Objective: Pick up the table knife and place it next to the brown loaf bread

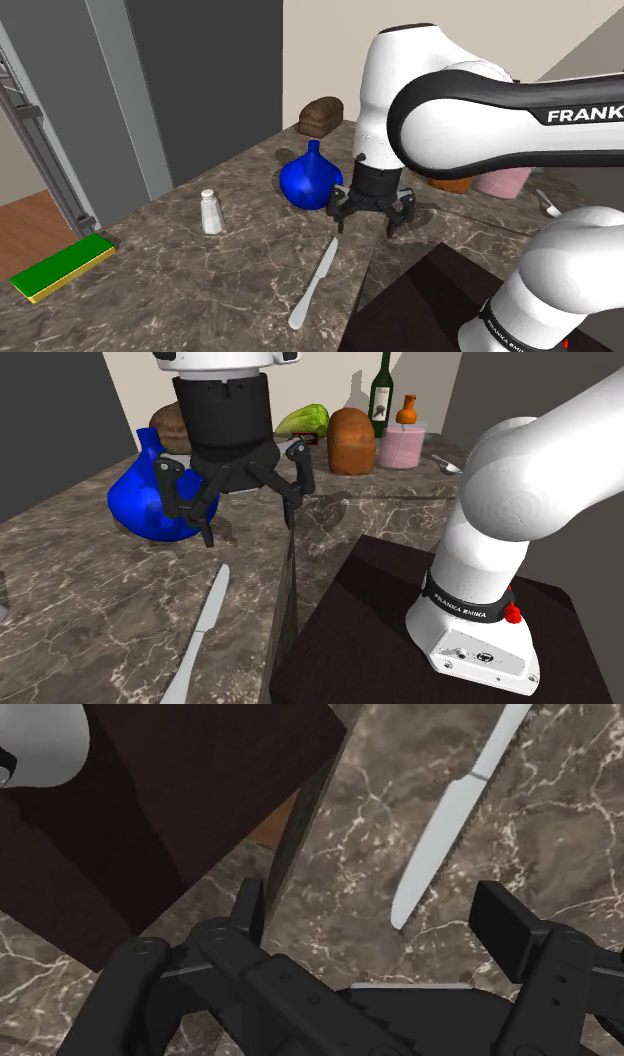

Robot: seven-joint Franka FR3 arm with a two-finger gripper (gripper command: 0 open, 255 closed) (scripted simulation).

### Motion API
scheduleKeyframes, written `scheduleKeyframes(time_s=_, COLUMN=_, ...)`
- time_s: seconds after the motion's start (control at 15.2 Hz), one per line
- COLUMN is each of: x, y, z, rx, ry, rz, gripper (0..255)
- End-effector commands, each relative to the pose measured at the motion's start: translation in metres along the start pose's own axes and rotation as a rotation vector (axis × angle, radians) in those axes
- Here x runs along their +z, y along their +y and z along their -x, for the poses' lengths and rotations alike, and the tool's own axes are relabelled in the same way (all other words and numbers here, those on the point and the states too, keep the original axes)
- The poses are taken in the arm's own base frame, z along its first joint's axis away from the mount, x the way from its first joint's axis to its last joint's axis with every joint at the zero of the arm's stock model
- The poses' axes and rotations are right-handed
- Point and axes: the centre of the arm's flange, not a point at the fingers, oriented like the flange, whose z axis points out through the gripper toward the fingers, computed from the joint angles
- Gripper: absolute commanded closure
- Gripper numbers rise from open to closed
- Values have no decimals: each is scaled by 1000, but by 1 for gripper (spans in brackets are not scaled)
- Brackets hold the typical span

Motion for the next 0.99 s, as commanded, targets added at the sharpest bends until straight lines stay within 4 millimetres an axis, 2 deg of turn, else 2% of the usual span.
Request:
scheduleKeyframes(time_s=0.0, x=17, y=-22, z=11, rx=84, ry=11, rz=7, gripper=0)
scheduleKeyframes(time_s=0.4, x=65, y=-85, z=29, rx=310, ry=44, rz=33, gripper=0)
scheduleKeyframes(time_s=0.92, x=105, y=-83, z=27, rx=310, ry=44, rz=33, gripper=0)
